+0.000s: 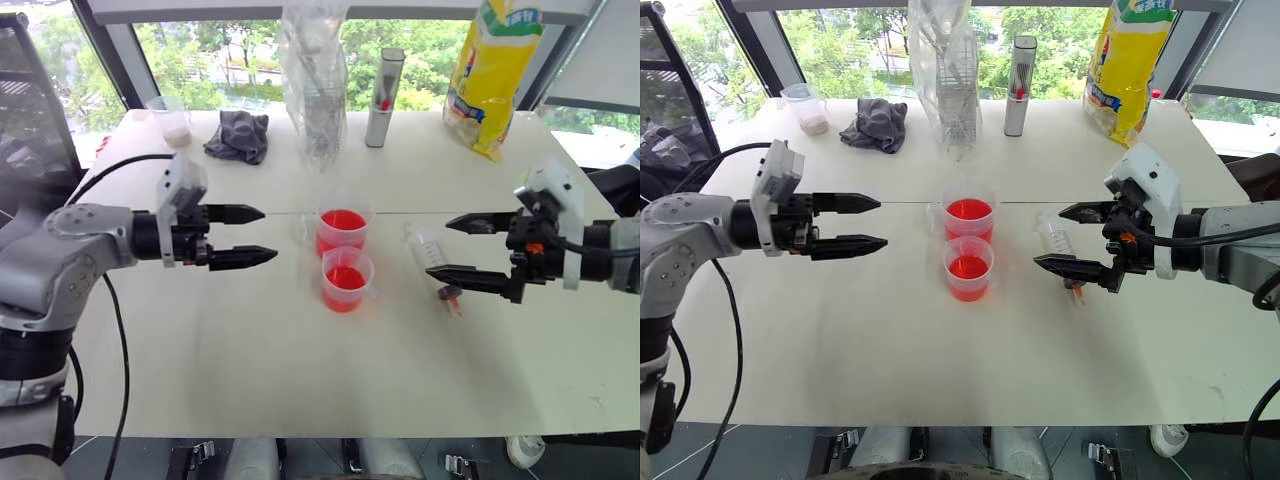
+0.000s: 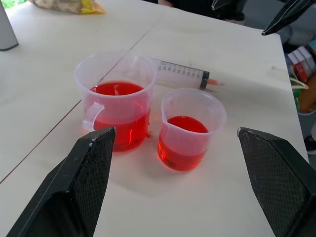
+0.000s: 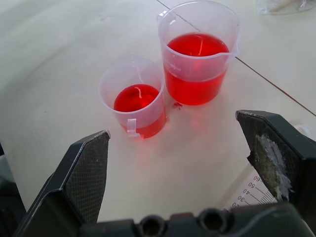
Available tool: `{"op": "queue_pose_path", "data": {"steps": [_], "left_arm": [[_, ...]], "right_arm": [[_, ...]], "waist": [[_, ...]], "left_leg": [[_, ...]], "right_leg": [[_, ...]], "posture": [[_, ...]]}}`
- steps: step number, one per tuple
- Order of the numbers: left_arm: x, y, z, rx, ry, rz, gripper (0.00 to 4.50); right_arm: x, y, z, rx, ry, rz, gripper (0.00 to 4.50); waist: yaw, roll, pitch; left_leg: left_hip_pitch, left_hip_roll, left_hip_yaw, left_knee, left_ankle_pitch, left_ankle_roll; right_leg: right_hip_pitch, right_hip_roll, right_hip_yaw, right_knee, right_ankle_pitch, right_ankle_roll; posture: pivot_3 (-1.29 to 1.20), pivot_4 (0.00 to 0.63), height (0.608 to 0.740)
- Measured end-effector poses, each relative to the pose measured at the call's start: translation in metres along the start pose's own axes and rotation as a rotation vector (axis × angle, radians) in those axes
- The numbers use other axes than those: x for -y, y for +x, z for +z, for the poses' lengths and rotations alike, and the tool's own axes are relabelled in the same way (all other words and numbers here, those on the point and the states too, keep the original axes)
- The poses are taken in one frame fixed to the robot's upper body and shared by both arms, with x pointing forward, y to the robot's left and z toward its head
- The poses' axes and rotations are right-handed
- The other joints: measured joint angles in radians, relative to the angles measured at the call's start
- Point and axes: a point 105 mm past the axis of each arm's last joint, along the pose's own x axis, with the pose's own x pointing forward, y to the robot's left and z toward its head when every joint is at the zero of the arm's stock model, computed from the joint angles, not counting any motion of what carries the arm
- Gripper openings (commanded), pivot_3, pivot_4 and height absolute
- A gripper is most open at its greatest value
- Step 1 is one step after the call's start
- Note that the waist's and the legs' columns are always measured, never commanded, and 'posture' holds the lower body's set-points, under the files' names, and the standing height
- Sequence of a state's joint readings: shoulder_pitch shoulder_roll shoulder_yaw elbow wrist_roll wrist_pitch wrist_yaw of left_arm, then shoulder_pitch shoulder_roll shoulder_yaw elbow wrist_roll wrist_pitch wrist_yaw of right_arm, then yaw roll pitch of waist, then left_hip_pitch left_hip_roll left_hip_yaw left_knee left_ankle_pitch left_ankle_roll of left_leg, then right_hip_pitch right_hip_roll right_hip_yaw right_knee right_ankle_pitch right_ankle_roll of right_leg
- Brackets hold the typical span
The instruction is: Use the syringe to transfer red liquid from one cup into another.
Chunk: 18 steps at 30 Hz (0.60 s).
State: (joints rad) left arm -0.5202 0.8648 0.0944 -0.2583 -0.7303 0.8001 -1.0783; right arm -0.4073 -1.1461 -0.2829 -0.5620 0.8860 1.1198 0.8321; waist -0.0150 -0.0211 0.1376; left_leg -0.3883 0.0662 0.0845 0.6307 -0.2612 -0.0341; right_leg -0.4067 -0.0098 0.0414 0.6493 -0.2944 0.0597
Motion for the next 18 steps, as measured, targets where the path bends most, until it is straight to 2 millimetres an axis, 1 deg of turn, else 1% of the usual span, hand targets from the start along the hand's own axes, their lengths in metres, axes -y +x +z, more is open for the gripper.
{"op": "queue_pose_path", "data": {"steps": [5,18], "left_arm": [[-0.0018,0.0004,-0.0010,0.002,0.000,0.020,4.07],[-0.0001,0.0045,0.0012,0.021,0.003,0.013,4.07]], "right_arm": [[0.0037,0.0000,0.0001,0.000,0.001,-0.005,4.47],[0.0047,-0.0018,-0.0004,-0.012,0.000,-0.009,4.47]], "waist": [[0.001,0.000,0.000],[0.000,0.000,0.000]], "left_leg": [[0.000,0.000,0.000,0.000,0.000,0.000],[0.000,0.000,0.000,0.000,0.000,0.000]], "right_leg": [[0.000,0.000,0.000,0.000,0.000,0.000],[0.000,0.000,0.000,0.000,0.000,0.000]], "posture": [[0.00,0.150,0.740],[0.00,0.150,0.740]]}}
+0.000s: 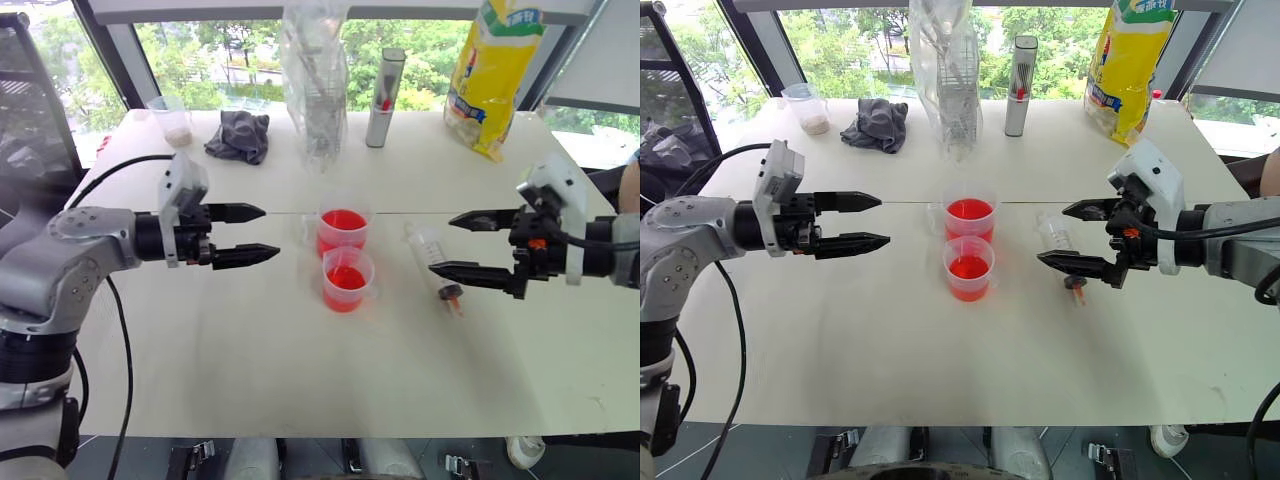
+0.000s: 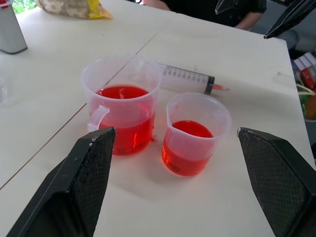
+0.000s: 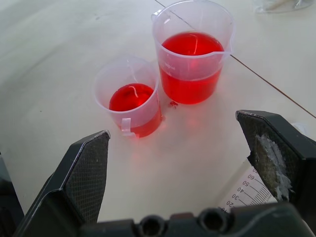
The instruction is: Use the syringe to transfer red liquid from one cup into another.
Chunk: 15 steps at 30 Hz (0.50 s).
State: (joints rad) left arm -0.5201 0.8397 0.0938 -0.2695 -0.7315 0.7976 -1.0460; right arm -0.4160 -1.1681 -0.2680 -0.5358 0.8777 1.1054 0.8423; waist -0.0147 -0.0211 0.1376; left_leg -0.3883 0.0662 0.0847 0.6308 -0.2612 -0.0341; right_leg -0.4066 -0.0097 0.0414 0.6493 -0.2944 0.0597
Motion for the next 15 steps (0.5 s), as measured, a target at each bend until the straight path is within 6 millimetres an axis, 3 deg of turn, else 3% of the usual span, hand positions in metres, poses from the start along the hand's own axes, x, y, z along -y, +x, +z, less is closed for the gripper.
{"op": "queue_pose_path", "data": {"steps": [9,15], "left_arm": [[-0.001,0.001,0.001,0.003,0.000,-0.001,4.07],[-0.001,0.004,0.001,0.013,-0.004,-0.011,4.07]], "right_arm": [[0.008,0.003,-0.006,-0.050,-0.002,-0.035,4.47],[0.035,0.018,-0.012,-0.154,0.052,-0.096,4.47]], "waist": [[-0.001,0.000,0.000],[-0.006,0.000,0.000]], "left_leg": [[0.000,0.000,0.000,0.000,0.000,0.000],[0.000,0.000,0.000,0.001,0.000,0.000]], "right_leg": [[0.000,0.000,0.000,0.000,0.000,0.000],[0.000,0.000,0.000,0.000,0.000,0.000]], "posture": [[0.00,0.150,0.740],[0.00,0.150,0.740]]}}
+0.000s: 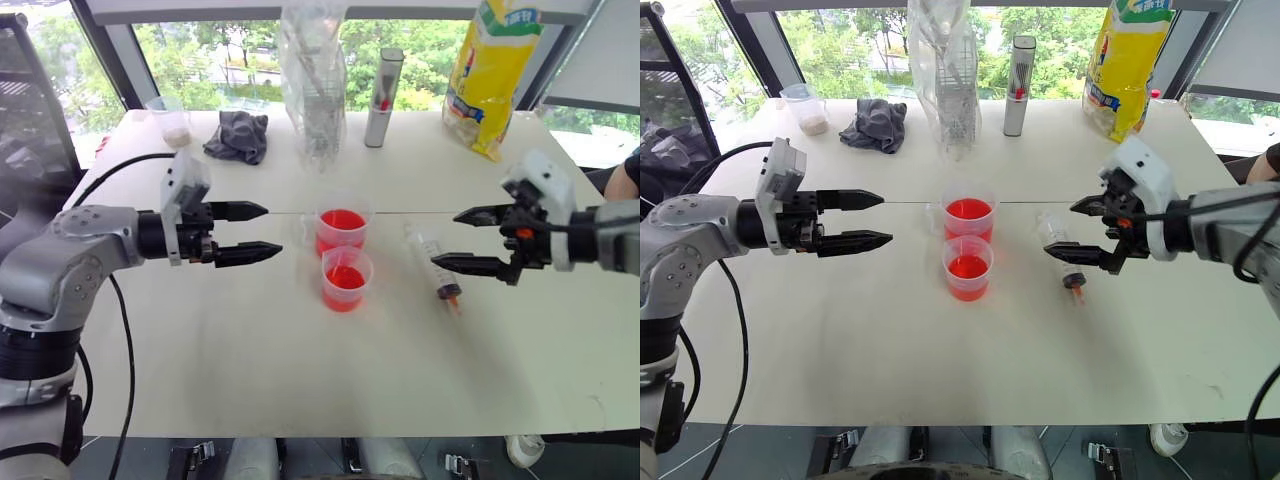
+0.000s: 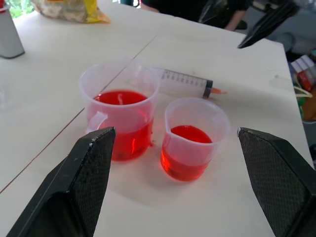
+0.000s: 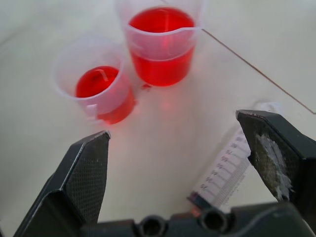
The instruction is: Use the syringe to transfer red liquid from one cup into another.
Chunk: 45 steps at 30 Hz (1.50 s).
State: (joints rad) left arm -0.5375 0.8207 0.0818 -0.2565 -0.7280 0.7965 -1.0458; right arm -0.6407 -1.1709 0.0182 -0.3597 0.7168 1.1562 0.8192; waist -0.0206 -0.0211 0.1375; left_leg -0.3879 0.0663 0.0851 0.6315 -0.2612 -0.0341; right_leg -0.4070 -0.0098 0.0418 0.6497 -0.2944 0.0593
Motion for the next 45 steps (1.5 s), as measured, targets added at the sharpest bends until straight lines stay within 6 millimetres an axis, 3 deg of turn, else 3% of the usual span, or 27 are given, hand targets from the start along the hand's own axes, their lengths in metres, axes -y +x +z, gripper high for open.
{"op": "queue_pose_path", "data": {"steps": [5,9,14,26,29,33,34,41,43,45], "left_arm": [[0.001,0.005,0.001,0.004,0.006,-0.013,4.07],[0.001,0.005,-0.001,0.003,0.002,-0.008,4.07],[0.004,0.007,0.001,0.004,0.019,-0.006,4.07],[0.004,0.006,-0.001,0.005,0.011,0.016,4.07],[0.004,0.006,-0.001,0.005,0.011,0.021,4.07],[0.003,0.006,-0.001,0.006,0.012,0.024,4.07],[0.003,0.006,-0.001,0.006,0.012,0.024,4.07],[0.002,0.005,0.000,0.016,0.019,0.020,4.07],[0.000,0.004,0.000,0.025,0.010,0.028,4.07],[-0.004,0.002,0.006,0.067,0.000,0.042,4.07]], "right_arm": [[0.037,0.032,-0.008,-0.095,0.200,-0.101,4.47],[0.056,0.054,-0.030,-0.220,0.357,-0.157,4.47],[0.062,0.074,-0.053,-0.344,0.445,-0.178,4.47],[0.055,0.095,-0.069,-0.449,0.462,-0.136,4.47],[0.051,0.100,-0.067,-0.451,0.451,-0.120,3.61],[0.050,0.104,-0.065,-0.452,0.439,-0.111,1.66],[0.050,0.104,-0.065,-0.450,0.435,-0.110,1.46],[0.048,0.103,-0.059,-0.436,0.419,-0.106,1.44],[0.048,0.099,-0.046,-0.372,0.396,-0.108,1.44],[0.053,0.088,-0.021,-0.242,0.385,-0.128,1.44]], "waist": [[0.002,0.000,0.000],[0.006,0.000,0.000],[0.006,0.000,0.000],[0.003,0.000,0.000],[0.001,0.000,0.000],[0.002,0.000,0.000],[0.002,0.000,0.000],[0.001,0.000,0.000],[0.002,0.001,0.000],[0.004,0.001,0.001]], "left_leg": [[-0.002,0.000,0.001,0.000,0.000,0.000],[-0.003,-0.001,0.001,0.000,0.000,0.000],[-0.004,-0.001,0.001,0.000,0.000,0.000],[-0.003,-0.001,0.001,0.000,0.000,0.000],[-0.003,-0.001,0.001,0.000,0.000,0.000],[-0.003,-0.001,0.001,0.000,0.000,0.000],[-0.003,-0.001,0.001,0.000,0.000,0.000],[-0.003,-0.001,0.001,0.000,0.000,0.000],[-0.003,-0.001,0.001,0.000,0.000,0.000],[-0.003,-0.001,0.001,0.000,0.000,0.000]], "right_leg": [[-0.002,0.001,0.001,0.001,0.000,0.000],[-0.003,0.001,0.001,0.000,0.000,0.000],[-0.003,0.000,0.001,0.000,0.000,0.000],[-0.003,0.001,0.001,0.001,0.000,0.000],[-0.003,0.001,0.001,0.001,0.000,0.000],[-0.003,0.001,0.001,0.001,0.000,0.000],[-0.003,0.001,0.001,0.001,0.000,0.000],[-0.003,0.001,0.001,0.001,0.000,0.000],[-0.004,0.001,0.001,0.001,0.000,0.000],[-0.003,0.001,0.000,0.001,0.000,0.000]], "posture": [[0.00,0.150,0.740],[0.00,0.150,0.740],[0.00,0.150,0.740],[0.00,0.150,0.740],[0.00,0.150,0.740],[0.00,0.150,0.740],[0.00,0.150,0.740],[0.00,0.150,0.740],[0.00,0.150,0.740],[0.00,0.150,0.740]]}}
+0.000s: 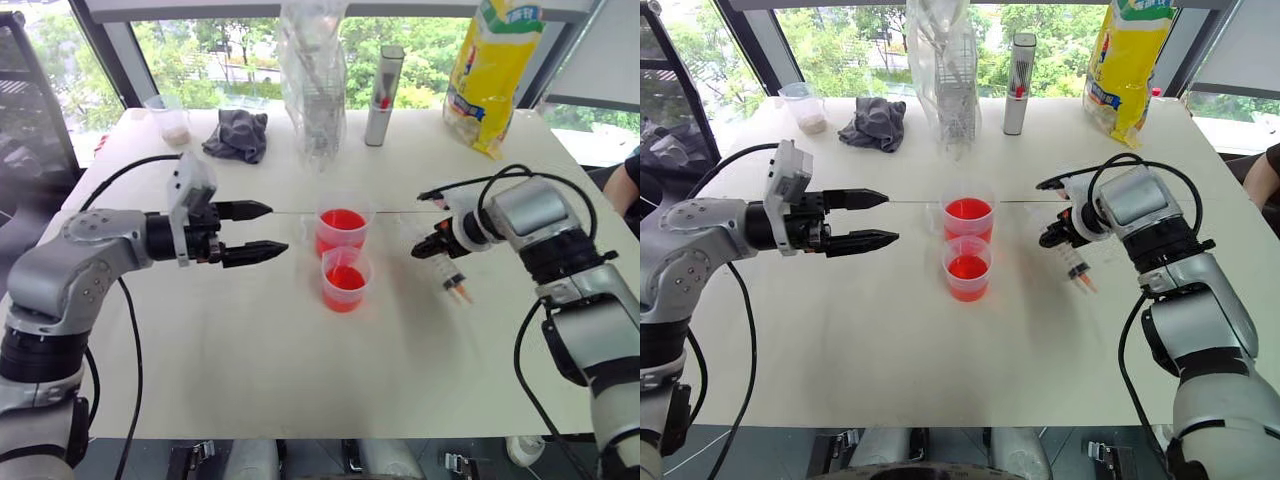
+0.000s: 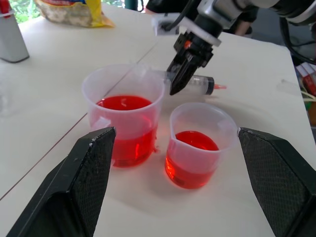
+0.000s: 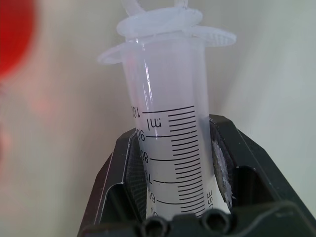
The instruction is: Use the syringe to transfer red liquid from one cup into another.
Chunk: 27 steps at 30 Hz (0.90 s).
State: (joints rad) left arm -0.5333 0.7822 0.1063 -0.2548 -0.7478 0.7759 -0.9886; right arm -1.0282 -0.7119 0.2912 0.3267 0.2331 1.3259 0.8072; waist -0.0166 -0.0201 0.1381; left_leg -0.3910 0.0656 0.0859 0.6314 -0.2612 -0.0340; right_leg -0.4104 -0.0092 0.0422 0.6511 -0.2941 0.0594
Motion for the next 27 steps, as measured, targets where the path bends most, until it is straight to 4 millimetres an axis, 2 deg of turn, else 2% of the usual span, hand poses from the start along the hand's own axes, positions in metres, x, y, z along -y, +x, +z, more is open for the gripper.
{"op": "queue_pose_path", "data": {"steps": [4,6,8,10,14,17,23,27], "left_arm": [[-0.005,0.003,0.022,0.089,0.015,0.007,4.07],[-0.006,0.006,0.031,0.124,0.019,-0.002,4.07],[-0.008,0.009,0.036,0.148,0.013,-0.012,4.07],[-0.012,0.011,0.042,0.167,0.008,-0.014,4.07],[-0.019,0.015,0.058,0.210,0.014,-0.029,4.07],[-0.018,0.018,0.069,0.228,0.037,-0.058,4.07],[-0.016,0.024,0.066,0.203,0.032,-0.089,4.07],[-0.014,0.026,0.073,0.216,0.052,-0.106,4.07]], "right_arm": [[-0.009,-0.050,0.064,0.409,-0.121,-0.045,1.44],[-0.024,-0.076,0.092,0.631,-0.230,-0.053,1.44],[-0.042,-0.093,0.106,0.801,-0.285,-0.025,1.44],[-0.062,-0.097,0.112,0.927,-0.281,0.051,1.44],[-0.090,-0.092,0.117,1.115,-0.272,0.159,1.44],[-0.105,-0.076,0.113,1.195,-0.252,0.212,1.44],[-0.106,-0.031,0.095,1.212,-0.201,0.182,1.44],[-0.107,-0.009,0.084,1.189,-0.212,0.159,1.44]], "waist": [[0.002,-0.001,0.000],[0.000,0.000,0.000],[-0.002,-0.001,-0.001],[-0.004,-0.001,-0.001],[-0.002,-0.001,-0.001],[-0.003,-0.001,-0.001],[-0.004,-0.001,-0.001],[-0.005,-0.001,0.000]], "left_leg": [[0.000,0.000,0.000,0.000,0.000,0.000],[0.000,0.000,0.000,0.000,0.000,0.000],[0.001,0.000,-0.001,0.000,0.000,0.000],[0.001,0.000,0.000,0.000,0.000,0.000],[0.001,0.000,-0.001,0.001,0.000,-0.001],[0.001,0.000,0.000,0.000,0.000,-0.001],[0.001,0.000,0.000,0.001,0.001,-0.001],[0.001,0.000,0.000,0.001,0.001,-0.001]], "right_leg": [[0.001,0.000,0.000,0.000,0.000,0.000],[0.001,0.000,0.000,0.000,0.000,0.000],[0.002,0.000,0.000,0.000,0.000,0.000],[0.002,0.000,0.000,0.001,0.000,0.000],[0.002,0.000,-0.001,0.001,0.000,0.000],[0.002,0.000,-0.001,0.001,0.000,0.000],[0.002,0.000,-0.001,0.001,0.000,0.000],[0.002,0.000,-0.001,0.001,0.000,0.000]], "posture": [[0.00,0.150,0.740],[0.00,0.150,0.740],[0.00,0.150,0.740],[0.00,0.150,0.740],[0.00,0.150,0.740],[0.00,0.150,0.740],[0.00,0.150,0.740],[0.00,0.150,0.740]]}}
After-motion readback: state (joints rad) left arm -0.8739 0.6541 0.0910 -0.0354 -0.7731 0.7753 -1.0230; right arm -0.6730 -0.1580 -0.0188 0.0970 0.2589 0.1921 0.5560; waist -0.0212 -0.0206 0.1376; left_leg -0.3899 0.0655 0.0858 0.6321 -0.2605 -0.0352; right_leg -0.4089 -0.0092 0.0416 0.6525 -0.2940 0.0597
